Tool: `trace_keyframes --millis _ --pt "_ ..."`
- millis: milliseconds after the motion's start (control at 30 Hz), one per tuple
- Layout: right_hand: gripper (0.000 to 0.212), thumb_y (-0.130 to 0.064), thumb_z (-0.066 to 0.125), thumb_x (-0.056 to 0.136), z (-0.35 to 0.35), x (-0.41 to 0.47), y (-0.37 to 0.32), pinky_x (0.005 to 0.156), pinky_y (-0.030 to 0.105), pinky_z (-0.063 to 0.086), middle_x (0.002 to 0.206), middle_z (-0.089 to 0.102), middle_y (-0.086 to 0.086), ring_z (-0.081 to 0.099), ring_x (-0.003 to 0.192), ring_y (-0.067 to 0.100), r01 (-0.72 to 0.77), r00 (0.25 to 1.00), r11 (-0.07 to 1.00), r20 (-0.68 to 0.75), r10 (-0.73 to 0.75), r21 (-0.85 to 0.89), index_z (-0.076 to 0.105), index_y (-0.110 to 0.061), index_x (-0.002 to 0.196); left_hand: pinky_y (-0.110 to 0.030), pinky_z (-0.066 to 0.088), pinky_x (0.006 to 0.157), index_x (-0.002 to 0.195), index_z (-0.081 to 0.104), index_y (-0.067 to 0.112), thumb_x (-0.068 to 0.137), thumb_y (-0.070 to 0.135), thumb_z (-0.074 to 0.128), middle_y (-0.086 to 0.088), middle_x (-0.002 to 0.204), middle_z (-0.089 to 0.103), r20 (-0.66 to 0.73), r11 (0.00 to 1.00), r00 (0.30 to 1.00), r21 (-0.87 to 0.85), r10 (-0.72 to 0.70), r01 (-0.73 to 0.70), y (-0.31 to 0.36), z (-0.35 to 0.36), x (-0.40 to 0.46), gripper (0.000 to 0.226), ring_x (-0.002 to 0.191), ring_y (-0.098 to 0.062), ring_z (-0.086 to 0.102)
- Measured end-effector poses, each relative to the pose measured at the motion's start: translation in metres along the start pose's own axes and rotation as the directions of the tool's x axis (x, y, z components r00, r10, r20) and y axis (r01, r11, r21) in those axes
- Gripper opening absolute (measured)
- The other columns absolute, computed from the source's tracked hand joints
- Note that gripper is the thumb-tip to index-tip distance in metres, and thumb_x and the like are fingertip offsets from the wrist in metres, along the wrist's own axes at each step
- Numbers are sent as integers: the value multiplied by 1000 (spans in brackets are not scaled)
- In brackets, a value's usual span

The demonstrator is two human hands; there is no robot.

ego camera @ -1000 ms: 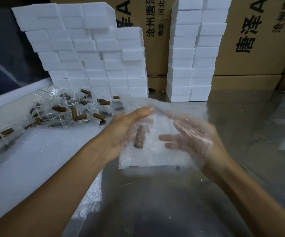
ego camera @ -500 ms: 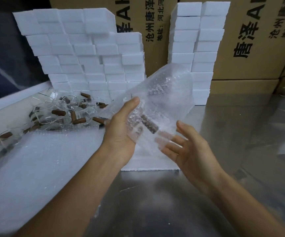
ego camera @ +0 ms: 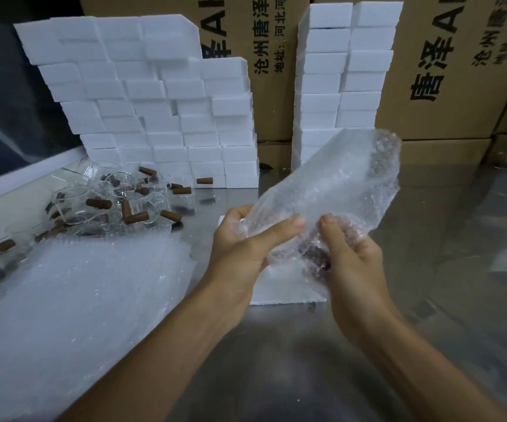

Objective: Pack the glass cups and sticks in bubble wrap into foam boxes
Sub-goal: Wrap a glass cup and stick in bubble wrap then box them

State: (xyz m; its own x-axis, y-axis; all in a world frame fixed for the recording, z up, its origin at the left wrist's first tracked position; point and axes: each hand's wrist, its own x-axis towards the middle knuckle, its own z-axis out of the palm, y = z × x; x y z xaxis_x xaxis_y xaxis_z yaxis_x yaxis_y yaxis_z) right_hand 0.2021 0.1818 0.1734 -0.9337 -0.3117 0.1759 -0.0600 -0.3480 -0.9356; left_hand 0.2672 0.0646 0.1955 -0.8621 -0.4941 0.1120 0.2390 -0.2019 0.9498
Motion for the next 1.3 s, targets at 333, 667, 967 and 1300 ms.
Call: trace_keyframes --millis 333,667,967,1300 --pt "22 -16 63 96 -5 4 3 48 23 46 56 63 2 56 49 6 344 937 913 15 -349 -221 68 -8 77 -52 46 104 126 65 20 69 54 78 -5 121 71 189 981 975 178 -116 82 12 -9 -2 67 113 -27 67" --pt "28 -15 65 96 -4 3 8 43 22 42 50 58 -2 49 42 9 366 931 899 83 -357 -240 64 -5 69 -10 51 62 80 78 33 97 26 61 15 90 76 -54 932 961 265 272 -249 5 -15 4 25 85 1 71" --pt "29 -16 67 94 -5 4 3 44 23 44 51 61 0 53 42 11 344 939 913 64 -339 -220 66 -6 67 -40 60 80 104 66 18 93 43 60 -3 110 73 -102 971 965 20 241 -240 -2 -17 5 27 99 -21 72" --pt "15 -25 71 91 -3 0 5 47 24 50 67 72 0 68 56 11 224 975 944 58 -216 -243 62 -14 98 -20 50 74 78 73 46 101 39 51 23 92 74 -221 964 939 98 264 -248 -15 -24 7 33 89 8 68"
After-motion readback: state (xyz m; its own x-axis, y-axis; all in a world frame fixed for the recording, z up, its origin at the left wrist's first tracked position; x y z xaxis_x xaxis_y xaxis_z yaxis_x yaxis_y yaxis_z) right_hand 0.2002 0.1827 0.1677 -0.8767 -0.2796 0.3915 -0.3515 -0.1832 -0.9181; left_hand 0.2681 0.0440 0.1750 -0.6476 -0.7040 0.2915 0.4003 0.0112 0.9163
